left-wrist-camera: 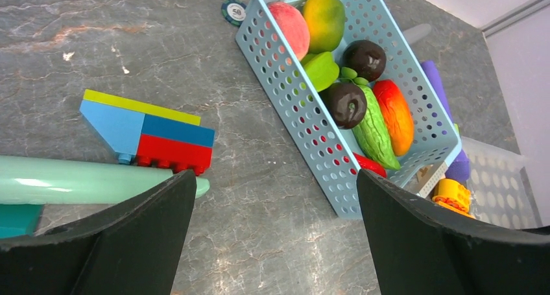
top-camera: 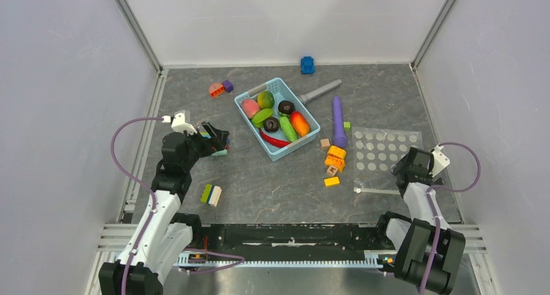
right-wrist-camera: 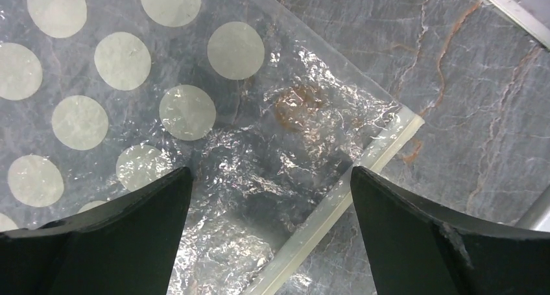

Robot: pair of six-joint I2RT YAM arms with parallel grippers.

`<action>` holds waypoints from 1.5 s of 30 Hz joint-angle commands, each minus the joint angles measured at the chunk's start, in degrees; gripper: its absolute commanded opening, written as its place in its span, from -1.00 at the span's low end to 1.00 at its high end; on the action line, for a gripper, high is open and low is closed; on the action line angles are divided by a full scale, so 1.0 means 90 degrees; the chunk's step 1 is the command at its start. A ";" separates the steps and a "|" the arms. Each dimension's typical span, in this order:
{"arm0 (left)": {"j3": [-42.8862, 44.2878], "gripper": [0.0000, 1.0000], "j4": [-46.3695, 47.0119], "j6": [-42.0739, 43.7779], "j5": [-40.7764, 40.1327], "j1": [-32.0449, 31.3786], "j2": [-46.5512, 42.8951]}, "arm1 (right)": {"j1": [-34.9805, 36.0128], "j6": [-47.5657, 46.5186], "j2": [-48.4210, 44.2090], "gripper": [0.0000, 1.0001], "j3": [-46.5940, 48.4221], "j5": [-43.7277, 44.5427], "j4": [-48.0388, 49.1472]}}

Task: Place the food in the zip-top bag and seal the zipper
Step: Pick up the zipper food storage bag at the center of the board.

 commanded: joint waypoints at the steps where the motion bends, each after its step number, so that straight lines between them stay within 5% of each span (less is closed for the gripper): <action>1: 0.0109 0.99 0.0430 -0.0212 0.0349 0.0015 -0.0006 | -0.0160 0.0229 -0.0103 0.97 -0.0200 -0.0500 0.0306; 19: 0.0146 0.99 0.0449 -0.0222 0.0418 0.0015 -0.0029 | -0.0275 0.0864 -0.1192 0.97 -0.0024 0.0286 -0.1070; 37: 0.0153 0.99 0.0499 -0.0261 0.0541 0.0015 0.0001 | -0.0289 0.1677 -0.1359 0.98 -0.1009 -0.0063 -0.0144; 45: 0.0155 0.99 0.0366 -0.0215 0.0414 0.0015 -0.0097 | -0.0289 0.1635 -0.0993 0.33 -0.1093 -0.0012 0.0258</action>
